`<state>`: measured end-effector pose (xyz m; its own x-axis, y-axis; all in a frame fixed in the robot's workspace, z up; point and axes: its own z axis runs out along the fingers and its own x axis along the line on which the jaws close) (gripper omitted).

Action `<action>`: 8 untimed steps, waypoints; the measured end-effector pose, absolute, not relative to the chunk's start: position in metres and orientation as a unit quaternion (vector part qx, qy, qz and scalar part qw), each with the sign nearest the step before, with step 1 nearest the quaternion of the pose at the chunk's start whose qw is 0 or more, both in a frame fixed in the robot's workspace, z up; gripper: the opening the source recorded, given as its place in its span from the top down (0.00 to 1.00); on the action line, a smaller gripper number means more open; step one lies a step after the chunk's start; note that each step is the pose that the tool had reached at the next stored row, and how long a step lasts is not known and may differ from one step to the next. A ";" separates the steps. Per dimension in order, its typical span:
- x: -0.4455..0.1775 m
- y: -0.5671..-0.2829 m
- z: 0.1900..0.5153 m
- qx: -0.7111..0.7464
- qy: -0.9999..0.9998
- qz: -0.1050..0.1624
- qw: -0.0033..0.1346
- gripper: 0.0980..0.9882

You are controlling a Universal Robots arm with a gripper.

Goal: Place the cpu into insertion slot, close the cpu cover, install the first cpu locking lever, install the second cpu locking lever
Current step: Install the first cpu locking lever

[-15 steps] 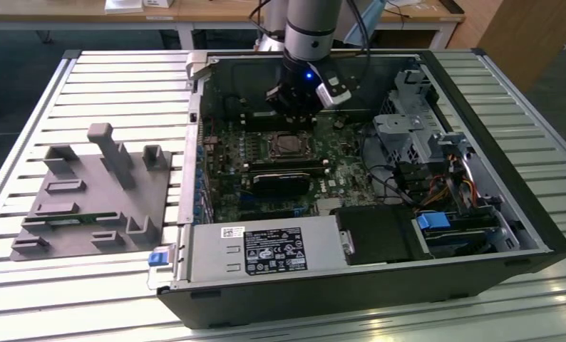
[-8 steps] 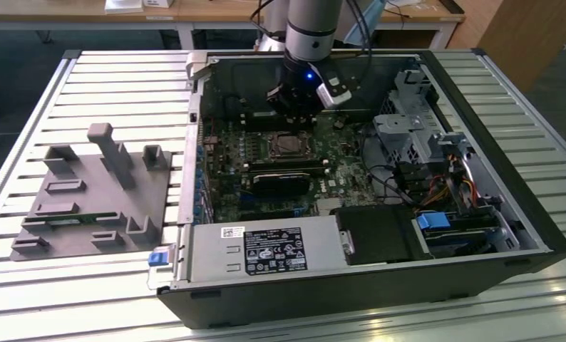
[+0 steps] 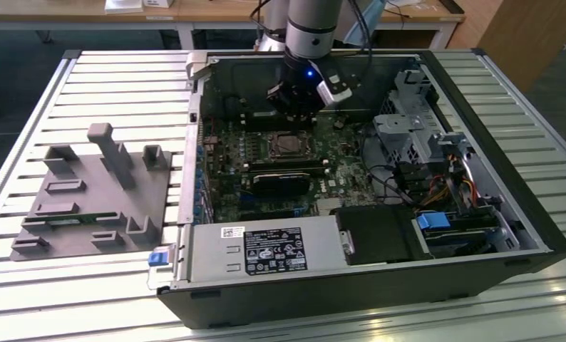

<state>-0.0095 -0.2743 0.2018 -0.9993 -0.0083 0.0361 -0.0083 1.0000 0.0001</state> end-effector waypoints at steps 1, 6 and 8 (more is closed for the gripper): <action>-0.009 -0.274 0.204 0.004 -1.000 0.000 0.018 0.99; -0.009 -0.274 0.209 0.004 -1.000 0.000 0.018 0.99; -0.010 -0.276 0.209 0.004 -1.000 0.000 0.018 0.99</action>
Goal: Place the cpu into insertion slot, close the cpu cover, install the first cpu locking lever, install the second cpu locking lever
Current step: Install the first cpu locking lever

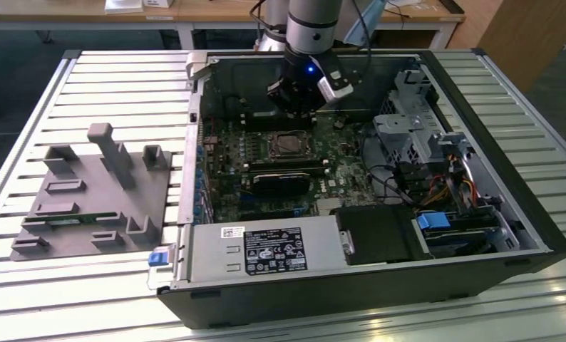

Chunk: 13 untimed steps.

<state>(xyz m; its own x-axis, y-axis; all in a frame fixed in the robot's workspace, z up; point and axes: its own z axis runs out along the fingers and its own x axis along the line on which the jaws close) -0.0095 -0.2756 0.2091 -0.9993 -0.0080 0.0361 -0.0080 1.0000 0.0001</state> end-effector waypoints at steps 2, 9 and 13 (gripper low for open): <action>-0.010 -0.277 0.209 0.004 -1.000 0.000 0.018 0.99; -0.009 -0.281 0.209 0.004 -1.000 0.000 0.018 0.99; -0.009 -0.282 0.209 0.004 -1.000 0.000 0.018 0.99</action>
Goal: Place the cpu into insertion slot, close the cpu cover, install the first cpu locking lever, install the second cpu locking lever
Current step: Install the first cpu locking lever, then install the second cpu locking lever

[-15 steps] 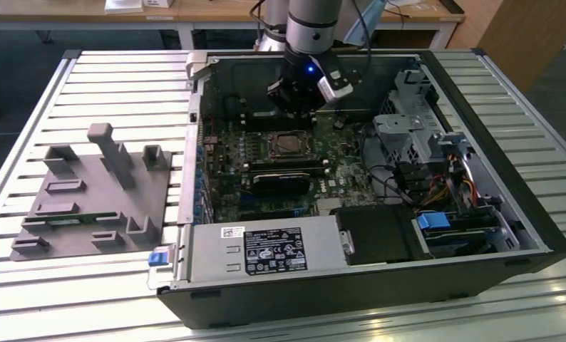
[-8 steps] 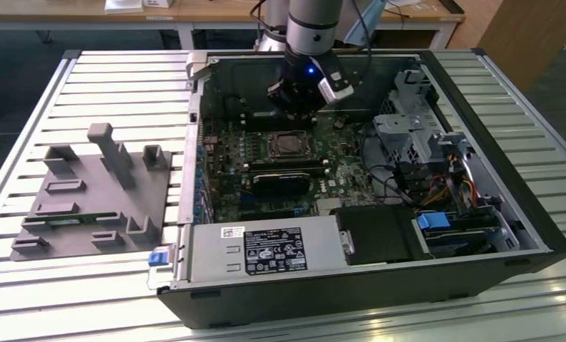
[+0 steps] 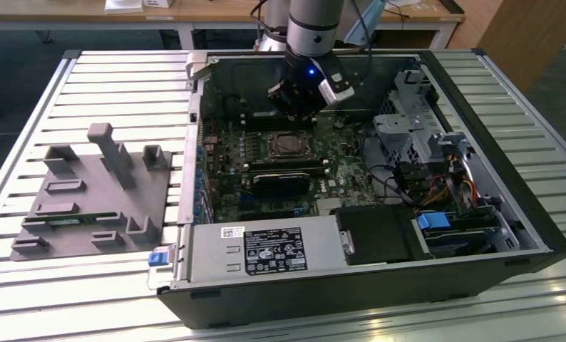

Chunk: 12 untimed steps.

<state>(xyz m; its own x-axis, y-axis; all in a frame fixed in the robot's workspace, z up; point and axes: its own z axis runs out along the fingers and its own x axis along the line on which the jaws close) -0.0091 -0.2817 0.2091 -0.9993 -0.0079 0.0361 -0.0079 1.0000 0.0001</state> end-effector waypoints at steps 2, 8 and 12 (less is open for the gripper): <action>-0.009 -0.282 0.209 0.004 -1.000 0.000 0.018 0.99; -0.009 -0.284 0.209 0.004 -1.000 0.000 0.018 0.99; -0.008 -0.286 0.209 0.004 -1.000 0.000 0.018 0.99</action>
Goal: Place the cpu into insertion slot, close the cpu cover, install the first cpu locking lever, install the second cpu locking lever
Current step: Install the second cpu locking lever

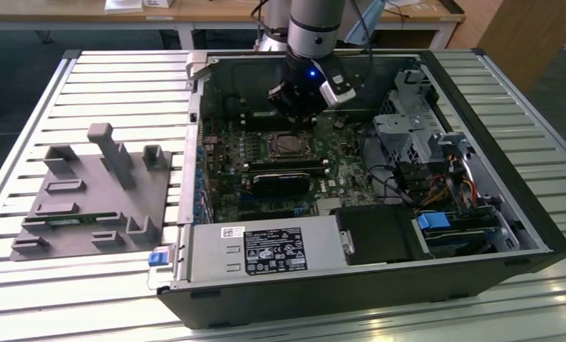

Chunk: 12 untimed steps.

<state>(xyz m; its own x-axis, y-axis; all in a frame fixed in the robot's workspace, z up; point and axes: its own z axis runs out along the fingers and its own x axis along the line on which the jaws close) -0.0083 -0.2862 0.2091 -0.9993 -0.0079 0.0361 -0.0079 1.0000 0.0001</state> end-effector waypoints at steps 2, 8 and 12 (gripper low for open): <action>-0.008 -0.287 0.209 0.004 -1.000 0.000 0.018 0.99; -0.008 -0.290 0.209 0.004 -1.000 0.000 0.018 0.99; -0.008 -0.292 0.209 0.004 -1.000 0.000 0.018 0.99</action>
